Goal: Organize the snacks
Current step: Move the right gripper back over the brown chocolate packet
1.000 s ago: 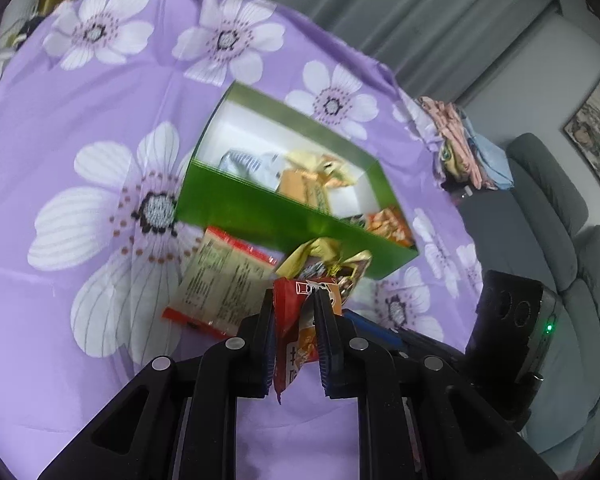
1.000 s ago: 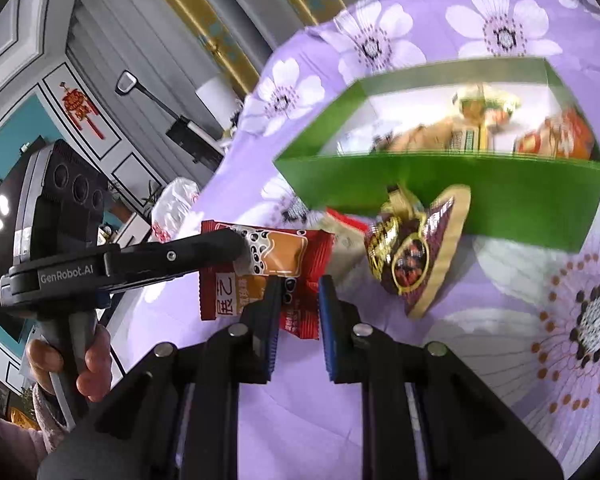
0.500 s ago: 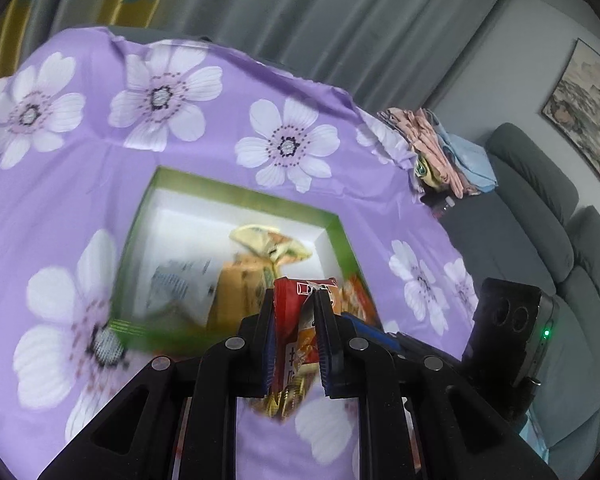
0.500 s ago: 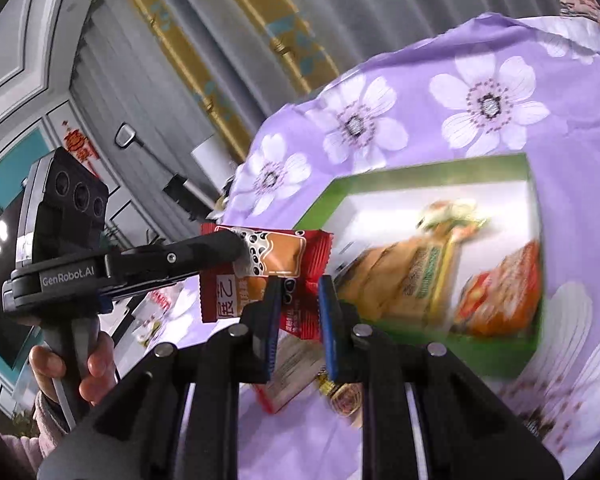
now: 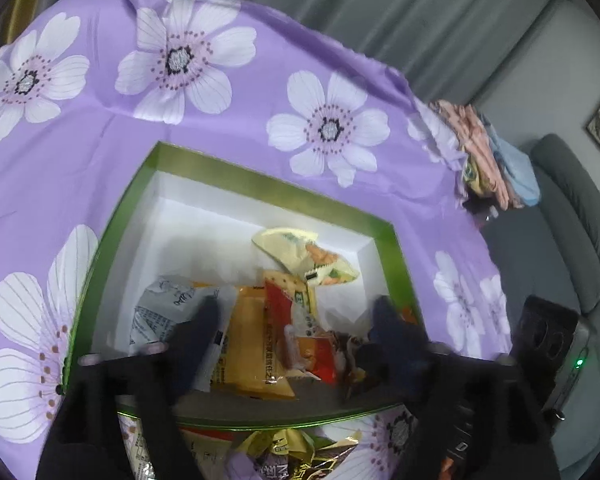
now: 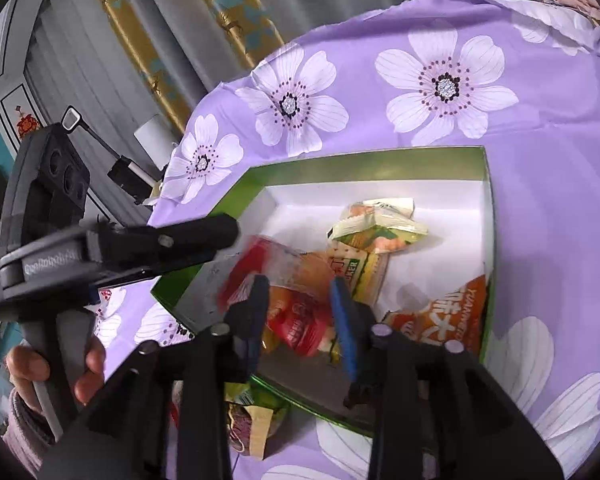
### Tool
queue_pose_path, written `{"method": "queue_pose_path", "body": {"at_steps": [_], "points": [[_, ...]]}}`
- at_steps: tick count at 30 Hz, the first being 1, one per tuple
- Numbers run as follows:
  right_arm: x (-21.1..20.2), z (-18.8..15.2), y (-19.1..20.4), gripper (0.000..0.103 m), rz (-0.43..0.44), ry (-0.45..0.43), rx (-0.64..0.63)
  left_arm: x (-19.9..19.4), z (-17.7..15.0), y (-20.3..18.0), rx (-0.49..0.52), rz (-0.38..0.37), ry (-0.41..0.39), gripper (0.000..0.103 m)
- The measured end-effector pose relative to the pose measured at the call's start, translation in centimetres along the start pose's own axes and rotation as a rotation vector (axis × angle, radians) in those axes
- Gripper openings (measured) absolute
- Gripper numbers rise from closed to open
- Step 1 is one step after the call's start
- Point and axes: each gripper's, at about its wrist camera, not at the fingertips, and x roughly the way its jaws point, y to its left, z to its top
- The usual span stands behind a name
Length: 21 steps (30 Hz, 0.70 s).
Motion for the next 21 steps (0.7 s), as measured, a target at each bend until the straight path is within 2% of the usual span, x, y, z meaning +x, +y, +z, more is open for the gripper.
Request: {"method": "queue_pose_path", "body": {"at_steps": [7,15,21], "points": [[-3.2,-0.9,-0.5,0.049,0.023,-0.040,0.038,-3.4,-0.8,0.1,0.023,0.050,-0.058,0.082],[-6.4,-3.3,-0.4,0.058,0.006,-0.056,0.049,-5.6,-3.9,1.2,0.016,0.128,-0.054,0.085],[-6.7,-5.6,0.3,0.067,-0.007,-0.016,0.029,-5.8,-6.5,2.1,-0.013,0.090,-0.059,0.085]]}}
